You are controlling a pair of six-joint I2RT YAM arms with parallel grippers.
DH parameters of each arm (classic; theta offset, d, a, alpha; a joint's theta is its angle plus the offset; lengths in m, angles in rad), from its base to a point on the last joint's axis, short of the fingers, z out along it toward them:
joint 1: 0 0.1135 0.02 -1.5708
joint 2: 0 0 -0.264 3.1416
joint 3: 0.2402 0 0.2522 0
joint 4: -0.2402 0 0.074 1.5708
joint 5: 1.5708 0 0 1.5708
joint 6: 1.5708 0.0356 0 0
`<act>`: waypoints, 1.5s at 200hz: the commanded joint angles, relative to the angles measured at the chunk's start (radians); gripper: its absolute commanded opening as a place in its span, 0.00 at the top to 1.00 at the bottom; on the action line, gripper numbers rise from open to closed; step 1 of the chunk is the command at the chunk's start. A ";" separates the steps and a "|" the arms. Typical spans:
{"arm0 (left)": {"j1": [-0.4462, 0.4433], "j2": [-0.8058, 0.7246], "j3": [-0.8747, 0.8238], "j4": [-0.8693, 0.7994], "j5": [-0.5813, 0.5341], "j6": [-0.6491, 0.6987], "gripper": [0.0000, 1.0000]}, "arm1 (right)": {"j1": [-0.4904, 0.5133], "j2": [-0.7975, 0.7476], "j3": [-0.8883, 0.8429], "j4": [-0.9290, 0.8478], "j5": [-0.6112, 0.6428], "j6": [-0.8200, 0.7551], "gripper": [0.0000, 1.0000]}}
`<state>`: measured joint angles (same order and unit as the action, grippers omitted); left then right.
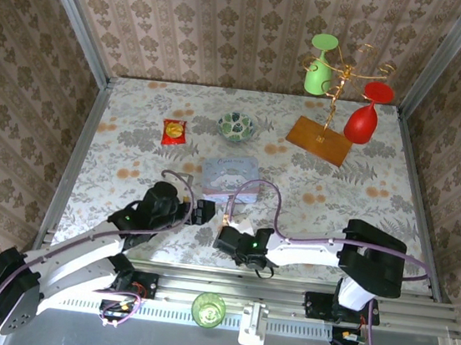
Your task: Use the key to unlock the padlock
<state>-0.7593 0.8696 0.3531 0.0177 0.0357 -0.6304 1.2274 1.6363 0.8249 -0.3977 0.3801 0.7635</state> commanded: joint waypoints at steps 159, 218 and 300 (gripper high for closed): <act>-0.129 0.132 -0.079 0.373 -0.067 -0.260 0.00 | -0.142 -0.226 -0.274 0.420 -0.215 -0.079 1.00; -0.242 0.180 -0.161 0.562 -0.274 -0.529 0.08 | -0.202 -0.335 -0.335 0.484 -0.269 -0.041 1.00; -0.397 0.214 -0.175 0.695 -0.474 -1.066 0.06 | -0.268 -0.477 -0.277 0.395 -0.301 -0.070 1.00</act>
<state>-1.1221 1.0569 0.1753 0.6178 -0.3550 -1.4807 0.9749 1.2037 0.5037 0.0456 0.0956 0.7097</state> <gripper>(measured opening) 0.938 0.065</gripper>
